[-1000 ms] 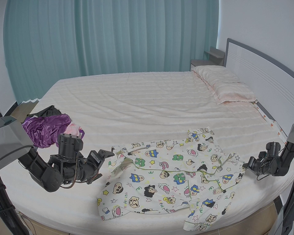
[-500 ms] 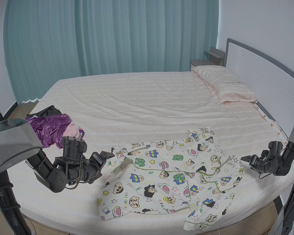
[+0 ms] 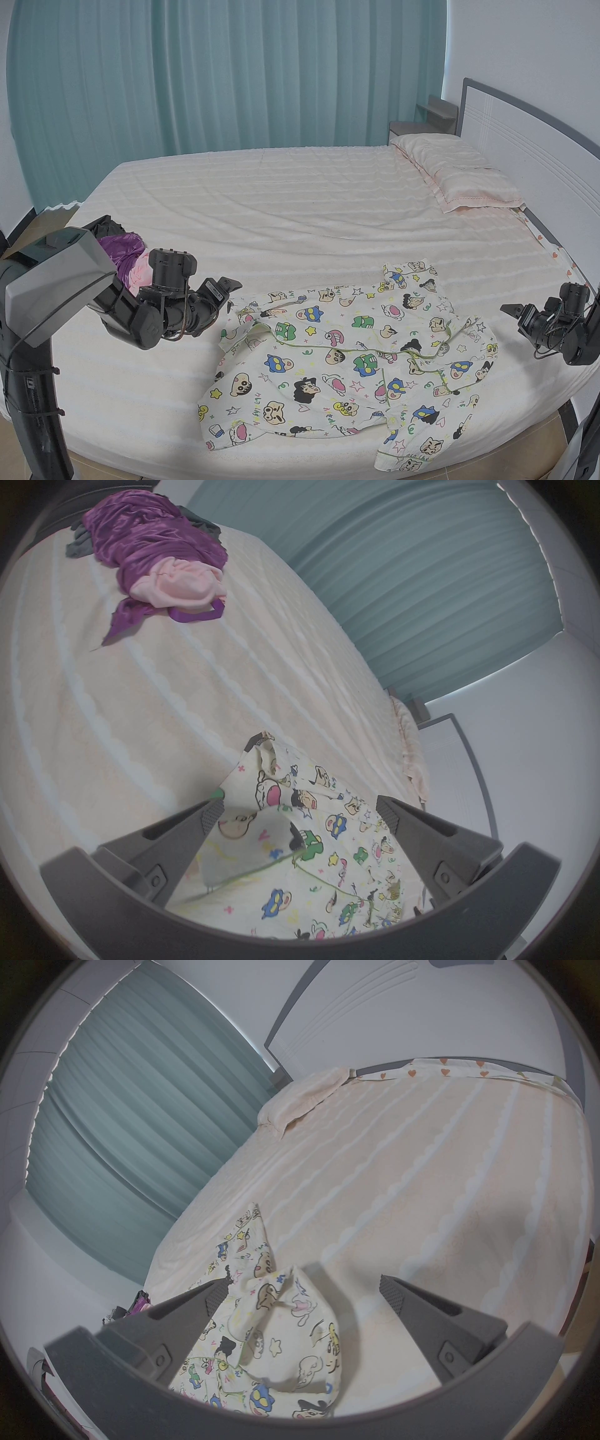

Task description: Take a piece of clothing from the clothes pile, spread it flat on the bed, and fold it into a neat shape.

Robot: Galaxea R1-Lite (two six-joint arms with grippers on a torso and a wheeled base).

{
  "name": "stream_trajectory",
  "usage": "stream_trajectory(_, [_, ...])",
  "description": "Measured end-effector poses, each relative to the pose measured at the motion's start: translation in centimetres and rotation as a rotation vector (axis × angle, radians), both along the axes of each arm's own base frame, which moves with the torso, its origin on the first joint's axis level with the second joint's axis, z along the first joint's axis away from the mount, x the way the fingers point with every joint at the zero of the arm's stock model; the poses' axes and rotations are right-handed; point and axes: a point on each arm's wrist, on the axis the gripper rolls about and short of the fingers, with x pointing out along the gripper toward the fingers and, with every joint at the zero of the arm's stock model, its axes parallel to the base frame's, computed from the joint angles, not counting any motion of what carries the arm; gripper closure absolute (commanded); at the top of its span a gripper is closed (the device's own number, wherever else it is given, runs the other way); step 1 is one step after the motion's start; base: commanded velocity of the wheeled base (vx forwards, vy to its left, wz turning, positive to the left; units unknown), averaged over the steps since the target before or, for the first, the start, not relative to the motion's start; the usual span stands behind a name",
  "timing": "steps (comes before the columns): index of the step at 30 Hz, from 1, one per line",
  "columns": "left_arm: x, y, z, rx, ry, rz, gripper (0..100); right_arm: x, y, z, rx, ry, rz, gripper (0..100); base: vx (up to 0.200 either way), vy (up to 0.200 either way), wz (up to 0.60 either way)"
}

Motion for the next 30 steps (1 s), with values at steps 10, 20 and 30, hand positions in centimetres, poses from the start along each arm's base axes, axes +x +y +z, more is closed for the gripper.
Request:
stream_trajectory(10, [3.1,-2.3,-3.2,0.040,0.061,-0.043,0,-0.9,1.3,0.4,-0.001,-0.032,0.025,0,0.000,0.000,0.00])
stream_trajectory(20, [5.3,-3.2,-3.9,0.079,0.058,0.000,100,-1.3,2.1,0.5,-0.006,-0.050,0.047,0,0.000,0.000,0.00])
stream_trajectory(30, [7.5,-1.8,-3.8,0.095,0.021,0.077,100,-1.4,2.3,0.3,-0.004,-0.042,0.052,0,0.000,0.000,0.00])
